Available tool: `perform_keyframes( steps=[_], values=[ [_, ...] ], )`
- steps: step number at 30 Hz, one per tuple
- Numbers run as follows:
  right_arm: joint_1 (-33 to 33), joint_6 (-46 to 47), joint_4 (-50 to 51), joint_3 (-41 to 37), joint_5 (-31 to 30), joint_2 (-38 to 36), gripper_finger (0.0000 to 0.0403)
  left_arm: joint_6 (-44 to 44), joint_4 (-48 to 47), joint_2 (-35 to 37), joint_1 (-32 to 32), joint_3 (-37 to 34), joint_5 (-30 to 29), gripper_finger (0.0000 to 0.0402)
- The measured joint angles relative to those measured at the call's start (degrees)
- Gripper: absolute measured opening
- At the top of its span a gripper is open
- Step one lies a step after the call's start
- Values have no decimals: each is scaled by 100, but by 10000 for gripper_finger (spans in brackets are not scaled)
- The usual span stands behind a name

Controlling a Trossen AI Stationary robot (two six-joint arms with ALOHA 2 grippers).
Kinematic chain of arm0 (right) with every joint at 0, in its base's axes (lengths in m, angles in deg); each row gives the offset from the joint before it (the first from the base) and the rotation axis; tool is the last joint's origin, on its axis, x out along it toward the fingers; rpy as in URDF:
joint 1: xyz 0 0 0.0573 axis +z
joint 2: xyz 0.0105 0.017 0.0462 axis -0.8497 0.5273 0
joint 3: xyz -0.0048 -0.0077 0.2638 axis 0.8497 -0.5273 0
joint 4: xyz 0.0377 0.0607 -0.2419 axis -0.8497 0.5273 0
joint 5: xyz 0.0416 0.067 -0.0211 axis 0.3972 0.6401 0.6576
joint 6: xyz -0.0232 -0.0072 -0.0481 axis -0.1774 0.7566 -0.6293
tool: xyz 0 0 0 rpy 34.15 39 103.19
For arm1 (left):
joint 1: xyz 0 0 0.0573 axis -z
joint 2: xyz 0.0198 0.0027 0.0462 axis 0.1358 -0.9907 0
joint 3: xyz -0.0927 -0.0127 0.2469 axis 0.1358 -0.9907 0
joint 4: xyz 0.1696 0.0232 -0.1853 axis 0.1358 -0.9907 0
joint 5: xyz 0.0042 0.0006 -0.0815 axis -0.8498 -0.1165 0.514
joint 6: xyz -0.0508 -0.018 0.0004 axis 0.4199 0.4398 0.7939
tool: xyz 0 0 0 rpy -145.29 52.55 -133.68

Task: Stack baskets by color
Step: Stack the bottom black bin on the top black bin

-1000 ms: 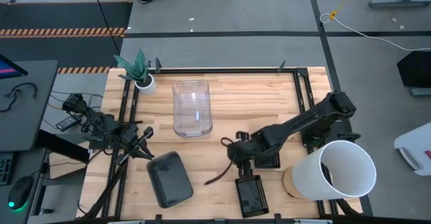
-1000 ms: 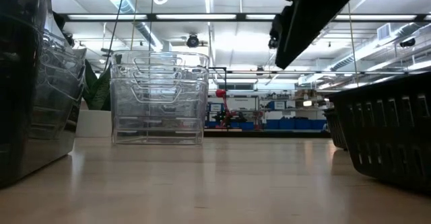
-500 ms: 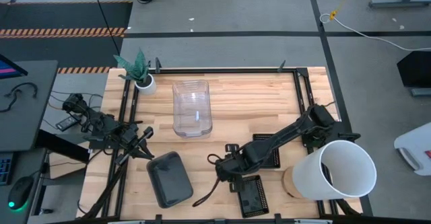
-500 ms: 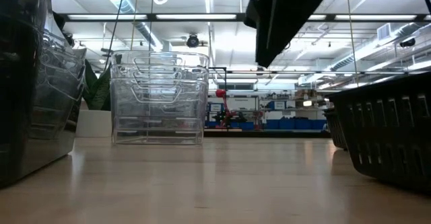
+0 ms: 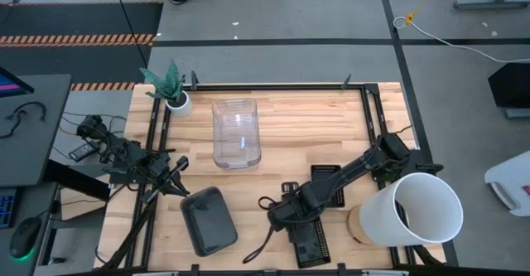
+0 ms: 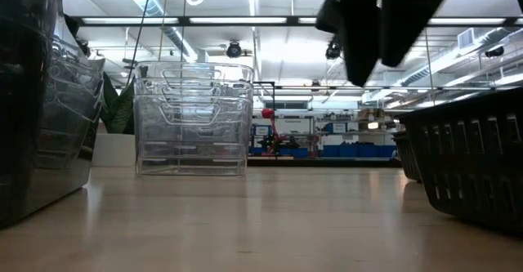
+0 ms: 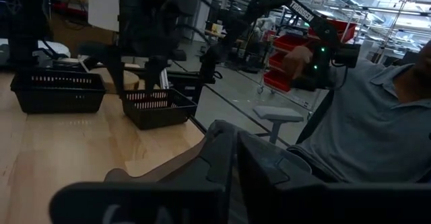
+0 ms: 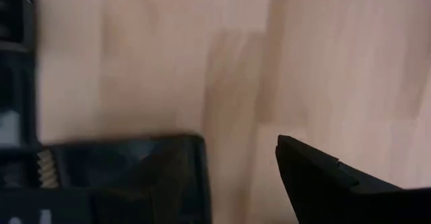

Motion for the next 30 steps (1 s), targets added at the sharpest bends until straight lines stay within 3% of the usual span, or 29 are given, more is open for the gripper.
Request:
perform_keyframes(
  steps=[5, 11, 17, 23, 30],
  values=[
    [98, -162, 604, -33, 21, 22, 231, 0, 0, 0, 2, 0, -1, 25],
    [99, -203, 172, -514, 480, 195, 220, 0, 0, 0, 0, 0, -2, 33],
    [64, -192, -129, -891, 543, 191, 202, 0, -4, 0, 1, 7, -2, 35],
    [50, -236, -270, -977, 539, 186, 148, 0, -7, 0, 0, 7, 0, 28],
    [39, -350, -299, -973, 852, 185, 52, 0, 0, 0, 0, 7, -1, 35]
  ],
)
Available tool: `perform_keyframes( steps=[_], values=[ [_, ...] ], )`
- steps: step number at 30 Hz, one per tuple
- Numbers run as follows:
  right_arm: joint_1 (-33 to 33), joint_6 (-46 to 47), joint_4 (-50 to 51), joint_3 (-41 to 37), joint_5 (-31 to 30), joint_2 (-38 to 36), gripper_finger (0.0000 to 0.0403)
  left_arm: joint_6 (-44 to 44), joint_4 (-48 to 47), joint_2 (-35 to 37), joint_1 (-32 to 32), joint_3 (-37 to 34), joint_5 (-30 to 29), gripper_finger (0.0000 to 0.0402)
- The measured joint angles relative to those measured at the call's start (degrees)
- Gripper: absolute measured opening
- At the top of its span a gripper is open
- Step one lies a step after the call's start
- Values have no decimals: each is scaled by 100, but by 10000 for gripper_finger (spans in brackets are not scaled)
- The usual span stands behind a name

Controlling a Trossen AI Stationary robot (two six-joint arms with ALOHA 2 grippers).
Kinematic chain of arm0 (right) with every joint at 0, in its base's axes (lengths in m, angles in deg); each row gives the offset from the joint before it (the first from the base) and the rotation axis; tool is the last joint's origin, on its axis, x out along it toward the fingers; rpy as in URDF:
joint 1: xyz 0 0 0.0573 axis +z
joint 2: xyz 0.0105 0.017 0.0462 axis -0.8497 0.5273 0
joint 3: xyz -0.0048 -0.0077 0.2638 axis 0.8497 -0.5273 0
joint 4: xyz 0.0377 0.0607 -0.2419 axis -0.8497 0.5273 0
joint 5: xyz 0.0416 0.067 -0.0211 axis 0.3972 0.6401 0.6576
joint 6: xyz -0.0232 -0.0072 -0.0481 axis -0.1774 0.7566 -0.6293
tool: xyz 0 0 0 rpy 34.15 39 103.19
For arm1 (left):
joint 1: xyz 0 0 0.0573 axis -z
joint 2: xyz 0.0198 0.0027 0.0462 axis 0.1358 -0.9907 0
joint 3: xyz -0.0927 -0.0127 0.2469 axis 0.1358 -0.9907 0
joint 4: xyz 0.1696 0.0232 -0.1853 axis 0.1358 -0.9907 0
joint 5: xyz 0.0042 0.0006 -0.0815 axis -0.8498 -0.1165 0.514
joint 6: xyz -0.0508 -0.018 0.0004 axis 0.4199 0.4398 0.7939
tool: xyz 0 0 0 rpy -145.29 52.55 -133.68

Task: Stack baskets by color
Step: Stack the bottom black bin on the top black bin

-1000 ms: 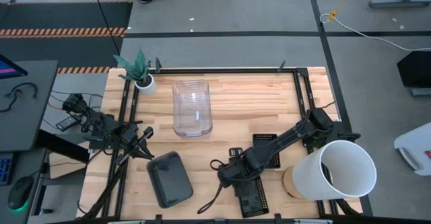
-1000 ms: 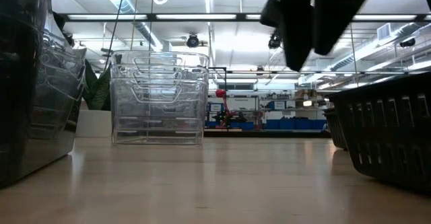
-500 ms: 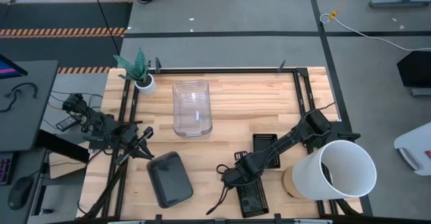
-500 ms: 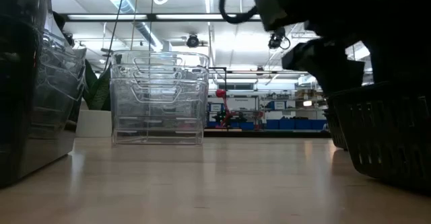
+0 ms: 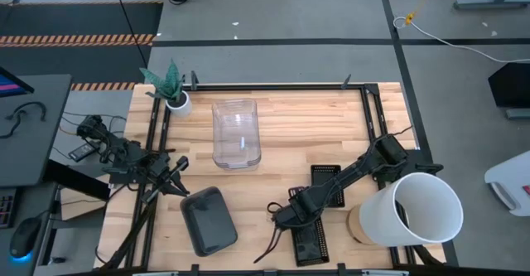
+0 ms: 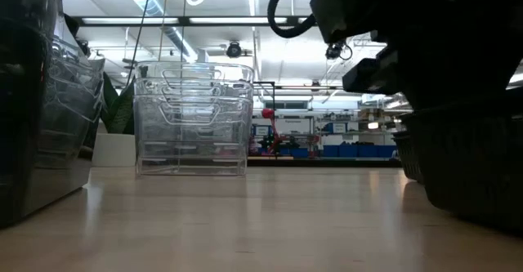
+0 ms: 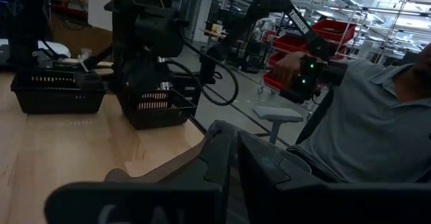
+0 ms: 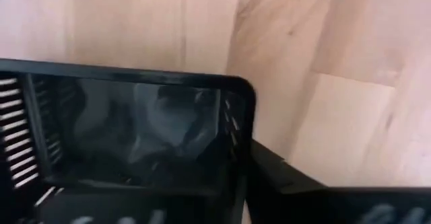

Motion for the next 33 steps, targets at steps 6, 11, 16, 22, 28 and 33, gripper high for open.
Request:
perform_keyframes(
  steps=[6, 11, 16, 22, 28, 33],
  values=[
    [-154, -11, -28, 0, 421, -353, 14, 0, 0, 0, 2, 0, -1, 34],
    [-277, -114, 77, 0, 386, -994, 8, 0, -1, 0, 2, 0, -1, 27],
    [-443, -133, 774, 11, -290, -1747, 9, 0, -1, 0, 2, 0, -1, 26],
    [-931, -275, 1809, -397, -1079, -2418, 8, 0, 0, 0, 2, -2, 0, 34],
    [-1643, -843, 1810, -1270, -1063, -3060, 7, 0, 0, 0, 0, -2, 1, 34],
    [-2094, -1337, 1644, -1811, -951, -3559, 8, 0, 0, 0, 1, -4, 0, 28]
  ],
)
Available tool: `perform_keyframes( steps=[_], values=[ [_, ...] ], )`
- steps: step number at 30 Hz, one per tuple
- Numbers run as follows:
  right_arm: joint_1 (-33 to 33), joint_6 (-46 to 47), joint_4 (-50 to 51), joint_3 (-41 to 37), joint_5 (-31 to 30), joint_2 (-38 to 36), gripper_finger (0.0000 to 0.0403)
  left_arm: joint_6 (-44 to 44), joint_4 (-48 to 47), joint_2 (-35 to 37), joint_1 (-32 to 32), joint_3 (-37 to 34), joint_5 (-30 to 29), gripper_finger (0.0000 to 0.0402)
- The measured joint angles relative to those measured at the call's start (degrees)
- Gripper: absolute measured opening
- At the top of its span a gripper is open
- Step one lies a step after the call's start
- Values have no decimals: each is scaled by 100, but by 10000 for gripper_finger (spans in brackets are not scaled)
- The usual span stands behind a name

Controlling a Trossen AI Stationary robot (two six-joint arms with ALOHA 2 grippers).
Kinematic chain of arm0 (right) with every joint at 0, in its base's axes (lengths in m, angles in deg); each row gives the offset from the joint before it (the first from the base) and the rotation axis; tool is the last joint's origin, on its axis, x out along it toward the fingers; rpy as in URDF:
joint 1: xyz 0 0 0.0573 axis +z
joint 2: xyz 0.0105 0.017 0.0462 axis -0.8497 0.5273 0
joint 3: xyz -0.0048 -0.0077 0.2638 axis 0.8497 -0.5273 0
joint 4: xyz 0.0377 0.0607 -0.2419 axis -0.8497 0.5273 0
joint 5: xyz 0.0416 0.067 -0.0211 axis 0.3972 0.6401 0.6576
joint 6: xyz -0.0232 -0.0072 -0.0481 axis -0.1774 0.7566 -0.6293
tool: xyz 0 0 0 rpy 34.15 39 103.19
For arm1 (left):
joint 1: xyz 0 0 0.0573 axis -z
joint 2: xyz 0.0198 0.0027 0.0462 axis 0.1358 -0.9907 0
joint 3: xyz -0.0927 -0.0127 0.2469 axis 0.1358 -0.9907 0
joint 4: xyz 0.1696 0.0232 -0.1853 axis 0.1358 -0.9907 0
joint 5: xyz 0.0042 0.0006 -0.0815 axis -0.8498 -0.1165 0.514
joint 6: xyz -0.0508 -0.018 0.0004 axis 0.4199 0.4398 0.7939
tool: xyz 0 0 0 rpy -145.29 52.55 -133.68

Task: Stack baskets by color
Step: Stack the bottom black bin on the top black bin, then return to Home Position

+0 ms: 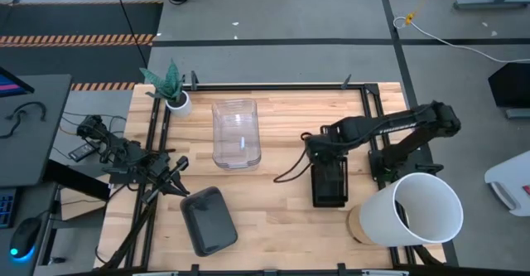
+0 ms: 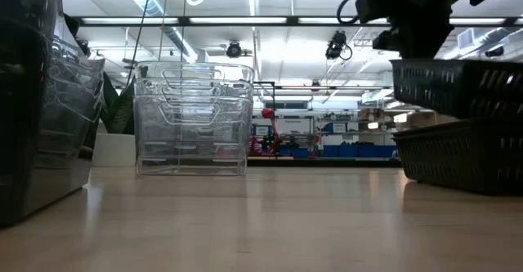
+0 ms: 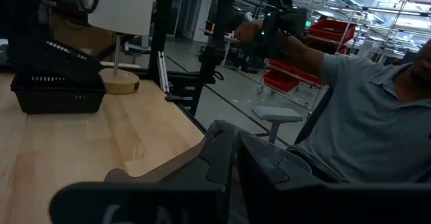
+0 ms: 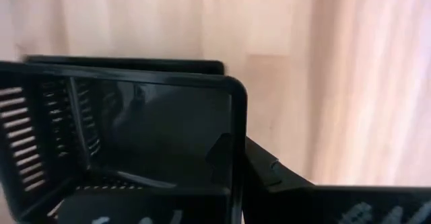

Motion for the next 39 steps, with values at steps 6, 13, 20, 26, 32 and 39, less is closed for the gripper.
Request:
perform_keyframes(
  steps=[6, 13, 20, 26, 32, 39],
  values=[
    [-110, -14, -690, -456, 485, -82, 9, 0, 1, 0, 1, -2, 1, 34],
    [30, -112, -739, -535, 553, 348, 10, 0, 0, 0, 1, -2, 1, 38],
    [41, 161, -846, -530, 636, 646, 38, 0, 0, 0, -1, -2, -1, 37],
    [34, 386, -910, -528, 636, 747, 95, 0, 0, 2, 1, -2, -1, 32],
    [-70, 759, -612, -287, 617, 707, 149, 0, 2, 2, 1, -2, -1, 39],
    [-45, 707, -1504, -732, -5, 290, 173, 0, 2, 2, 1, -2, -1, 36]
  ],
)
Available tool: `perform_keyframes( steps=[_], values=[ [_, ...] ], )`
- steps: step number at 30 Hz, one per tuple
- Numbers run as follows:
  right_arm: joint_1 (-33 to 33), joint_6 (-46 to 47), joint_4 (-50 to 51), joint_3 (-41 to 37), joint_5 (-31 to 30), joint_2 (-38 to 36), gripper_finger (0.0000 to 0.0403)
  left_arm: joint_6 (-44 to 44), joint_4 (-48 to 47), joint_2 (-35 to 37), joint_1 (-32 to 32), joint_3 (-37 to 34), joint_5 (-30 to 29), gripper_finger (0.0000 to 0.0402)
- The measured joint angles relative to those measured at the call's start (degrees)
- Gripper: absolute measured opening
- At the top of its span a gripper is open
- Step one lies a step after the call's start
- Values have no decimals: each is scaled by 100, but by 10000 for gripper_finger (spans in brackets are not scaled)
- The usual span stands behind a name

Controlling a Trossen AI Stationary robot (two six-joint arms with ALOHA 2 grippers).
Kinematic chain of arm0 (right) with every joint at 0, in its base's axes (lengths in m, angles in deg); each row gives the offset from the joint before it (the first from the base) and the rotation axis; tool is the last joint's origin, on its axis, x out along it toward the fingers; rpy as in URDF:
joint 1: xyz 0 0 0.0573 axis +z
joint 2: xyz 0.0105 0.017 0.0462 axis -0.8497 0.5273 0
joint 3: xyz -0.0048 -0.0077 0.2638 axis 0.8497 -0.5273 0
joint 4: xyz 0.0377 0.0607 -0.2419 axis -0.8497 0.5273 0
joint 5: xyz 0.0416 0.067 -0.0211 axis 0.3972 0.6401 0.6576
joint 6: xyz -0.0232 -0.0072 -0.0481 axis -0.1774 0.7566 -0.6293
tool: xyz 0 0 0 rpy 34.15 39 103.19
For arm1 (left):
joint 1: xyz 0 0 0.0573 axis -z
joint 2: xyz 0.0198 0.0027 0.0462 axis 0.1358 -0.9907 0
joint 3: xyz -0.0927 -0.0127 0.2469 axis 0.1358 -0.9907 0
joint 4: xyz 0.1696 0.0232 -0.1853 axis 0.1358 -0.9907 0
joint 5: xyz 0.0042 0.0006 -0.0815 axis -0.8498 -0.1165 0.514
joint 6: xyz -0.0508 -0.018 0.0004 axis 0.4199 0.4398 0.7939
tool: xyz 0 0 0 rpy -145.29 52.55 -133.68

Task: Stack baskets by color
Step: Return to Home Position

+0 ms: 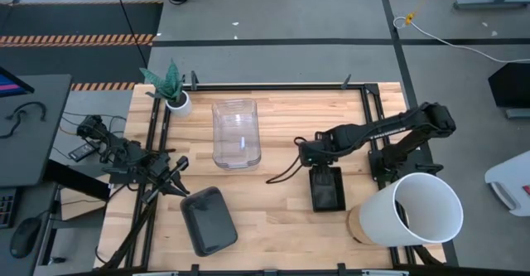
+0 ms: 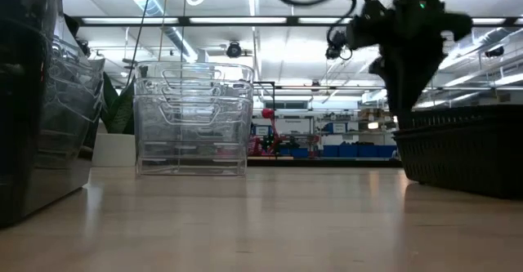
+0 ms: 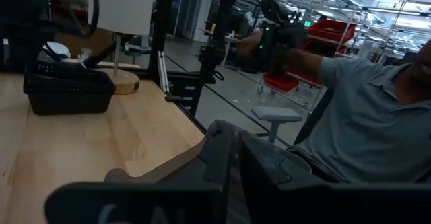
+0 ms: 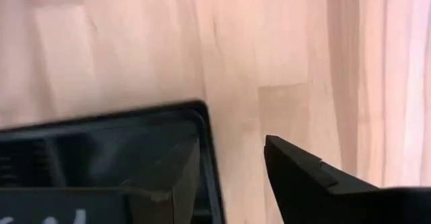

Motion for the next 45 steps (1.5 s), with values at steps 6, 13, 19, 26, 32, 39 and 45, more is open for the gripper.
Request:
perform_keyframes(
  steps=[6, 13, 19, 26, 32, 39, 45],
  values=[
    [-42, -6, -358, -834, -408, -294, 171, 0, -1, 0, -1, 0, 0, 30],
    [-61, 41, -627, -918, -510, -1004, 170, 0, -2, 0, 0, 0, 1, 37],
    [-62, -140, -2609, -1871, -425, -2136, 165, 0, -2, 0, 0, 0, 0, 36],
    [-63, -563, -5108, -3196, -406, -3363, 164, 0, -2, 0, 0, 0, 2, 30],
    [-96, -1062, -7063, -4184, -406, -4247, 164, 0, -2, 0, 0, 0, 1, 38],
    [-321, -1009, -7201, -4787, -406, -5250, 164, 0, -2, 0, 0, 0, 2, 33],
    [-531, -948, -7158, -5142, -406, -5885, 164, 0, -2, 0, 0, 0, 1, 28]
  ],
)
